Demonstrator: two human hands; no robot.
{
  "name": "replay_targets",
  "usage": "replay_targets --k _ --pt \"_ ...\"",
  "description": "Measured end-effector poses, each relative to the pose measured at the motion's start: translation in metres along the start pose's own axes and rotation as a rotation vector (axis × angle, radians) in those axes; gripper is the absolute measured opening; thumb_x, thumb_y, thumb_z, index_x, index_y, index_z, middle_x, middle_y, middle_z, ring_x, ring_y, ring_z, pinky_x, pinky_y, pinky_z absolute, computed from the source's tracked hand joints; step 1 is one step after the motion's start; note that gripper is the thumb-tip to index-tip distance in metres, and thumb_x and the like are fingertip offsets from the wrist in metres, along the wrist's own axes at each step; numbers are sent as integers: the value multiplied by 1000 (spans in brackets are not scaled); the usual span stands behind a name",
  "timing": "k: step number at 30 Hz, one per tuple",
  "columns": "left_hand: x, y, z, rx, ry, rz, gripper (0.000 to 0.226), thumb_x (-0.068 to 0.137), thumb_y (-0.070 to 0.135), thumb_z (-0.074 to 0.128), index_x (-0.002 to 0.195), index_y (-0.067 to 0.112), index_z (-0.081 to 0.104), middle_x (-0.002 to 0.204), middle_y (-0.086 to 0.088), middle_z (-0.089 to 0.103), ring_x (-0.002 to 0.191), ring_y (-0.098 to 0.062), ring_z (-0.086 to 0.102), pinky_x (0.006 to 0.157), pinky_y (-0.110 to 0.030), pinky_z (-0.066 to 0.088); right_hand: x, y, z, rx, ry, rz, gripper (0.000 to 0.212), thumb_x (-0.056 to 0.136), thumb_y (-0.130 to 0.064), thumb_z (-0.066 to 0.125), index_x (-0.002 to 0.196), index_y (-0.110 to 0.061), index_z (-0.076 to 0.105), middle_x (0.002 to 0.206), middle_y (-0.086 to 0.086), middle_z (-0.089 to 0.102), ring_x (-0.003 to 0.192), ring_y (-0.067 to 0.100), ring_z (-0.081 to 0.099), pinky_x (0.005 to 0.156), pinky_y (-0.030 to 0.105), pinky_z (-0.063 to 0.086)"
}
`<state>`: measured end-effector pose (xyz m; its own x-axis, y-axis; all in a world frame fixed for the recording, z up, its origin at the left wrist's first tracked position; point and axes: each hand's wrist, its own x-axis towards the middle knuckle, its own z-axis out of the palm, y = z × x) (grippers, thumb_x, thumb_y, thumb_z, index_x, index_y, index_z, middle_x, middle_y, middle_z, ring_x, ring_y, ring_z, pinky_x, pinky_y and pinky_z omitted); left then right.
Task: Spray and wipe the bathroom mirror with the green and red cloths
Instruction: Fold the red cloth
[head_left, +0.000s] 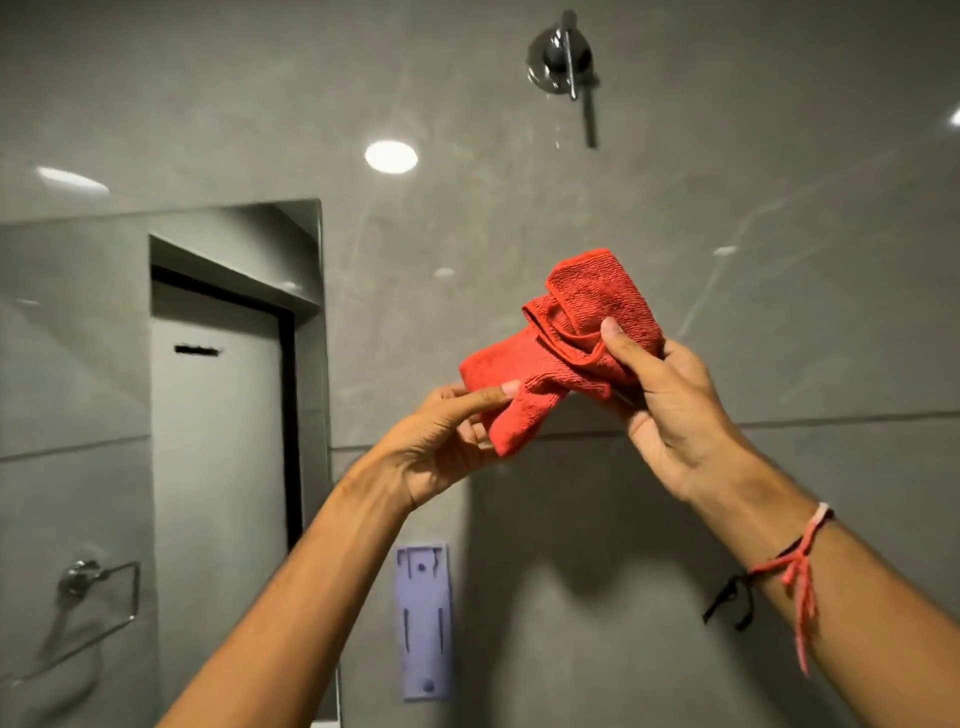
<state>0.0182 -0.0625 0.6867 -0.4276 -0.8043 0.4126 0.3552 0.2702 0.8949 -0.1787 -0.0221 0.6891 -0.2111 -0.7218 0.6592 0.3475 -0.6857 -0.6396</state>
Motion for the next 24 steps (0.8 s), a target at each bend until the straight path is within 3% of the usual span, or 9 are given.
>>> replay_targets --k 4,9,13,15,17,19,21,22,24 --pt "-13 -64 23 7 80 -78 10 79 1 69 81 5 78 74 -6 79 63 -13 74 60 -28 63 -41 14 -62 -200 100 136 9 85 -13 77 94 -13 76 87 5 80 73 16 75 76 33 63" --pt "-50 -168 37 125 222 -287 32 81 0 73 113 1 71 94 -10 73 73 -16 68 89 -39 57 -100 53 -144 -362 157 529 34 82 -1 71 116 -2 71 104 18 77 82 24 72 88 45 61" --pt "-90 -262 38 202 291 -444 31 79 -1 78 108 5 71 84 -4 76 62 -10 70 76 -33 61 -157 108 -208 -562 197 756 15 82 -2 71 89 -15 69 74 2 70 50 5 65 47 20 56" --pt "-118 -315 38 180 320 -539 30 80 -5 75 109 1 70 81 -4 76 63 -12 70 68 -31 62 -196 143 -241 -600 223 893 20 82 -3 71 98 -15 71 82 3 73 58 8 67 51 20 57" --pt "-145 -370 41 168 343 -641 31 81 -13 70 110 -4 67 85 -10 73 69 -19 69 75 -36 60 -239 178 -272 -586 254 1040 25 83 -1 71 104 -13 71 85 5 73 60 9 68 51 23 58" --pt "-170 -424 43 188 381 -717 30 78 -21 67 100 -1 66 81 -8 71 70 -19 66 78 -36 56 -282 214 -297 -536 320 1154 19 84 8 68 87 -11 67 73 4 73 50 7 67 47 26 58" --pt "-190 -469 41 227 444 -784 41 76 -25 67 89 13 60 78 -4 68 66 -16 62 66 -29 54 -321 244 -316 -513 391 1246 27 85 16 65 76 -10 63 57 -1 72 43 7 64 46 26 57" --pt "-200 -489 40 230 480 -817 47 76 -26 67 88 18 56 82 -6 66 68 -18 60 62 -28 53 -338 258 -325 -497 410 1296 25 86 17 63 78 -7 64 56 0 72 44 9 65 49 29 58" --pt "-217 -529 37 224 540 -852 51 75 -27 65 93 19 51 96 -16 63 76 -23 58 68 -35 51 -366 283 -339 -442 426 1377 20 88 15 60 98 -1 68 80 15 72 62 22 66 73 46 62"
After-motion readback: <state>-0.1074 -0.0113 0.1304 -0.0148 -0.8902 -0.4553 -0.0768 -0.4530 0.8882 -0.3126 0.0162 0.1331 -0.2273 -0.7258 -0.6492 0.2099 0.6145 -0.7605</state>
